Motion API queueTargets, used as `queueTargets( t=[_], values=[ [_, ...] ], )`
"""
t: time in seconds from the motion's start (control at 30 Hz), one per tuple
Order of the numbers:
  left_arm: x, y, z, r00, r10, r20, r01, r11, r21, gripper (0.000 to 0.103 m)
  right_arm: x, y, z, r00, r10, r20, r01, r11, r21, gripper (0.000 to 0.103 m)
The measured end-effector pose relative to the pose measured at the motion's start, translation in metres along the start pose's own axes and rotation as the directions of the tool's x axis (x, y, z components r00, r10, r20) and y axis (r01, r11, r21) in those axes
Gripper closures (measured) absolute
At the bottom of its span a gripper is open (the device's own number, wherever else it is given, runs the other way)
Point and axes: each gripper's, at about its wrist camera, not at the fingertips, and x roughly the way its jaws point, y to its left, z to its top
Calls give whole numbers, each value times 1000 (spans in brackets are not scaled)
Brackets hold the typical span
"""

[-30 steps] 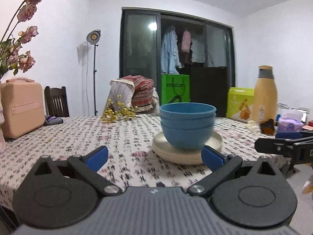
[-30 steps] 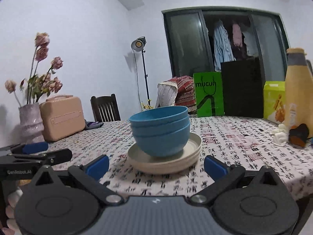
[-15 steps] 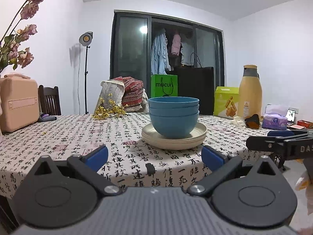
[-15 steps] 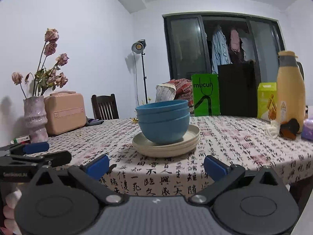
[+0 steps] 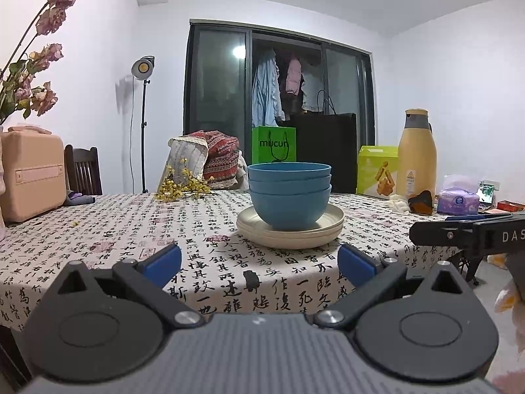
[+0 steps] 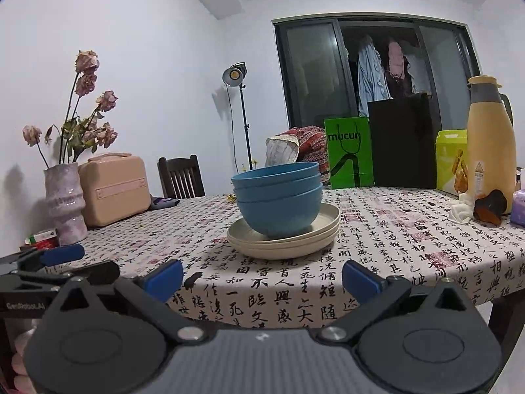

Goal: Organize plates and bowls
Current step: 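Pull both open grippers back away from the bowls and plates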

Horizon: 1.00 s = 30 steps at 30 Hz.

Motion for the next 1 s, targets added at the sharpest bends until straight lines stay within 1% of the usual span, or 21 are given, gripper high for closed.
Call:
queueTargets(
  t=[1.0],
  values=[
    [-5,1,-2,1000,-9,16,9,1000,-7,0,0,6,-1,1000,12,-4,-12,1000,-24,0]
  ],
)
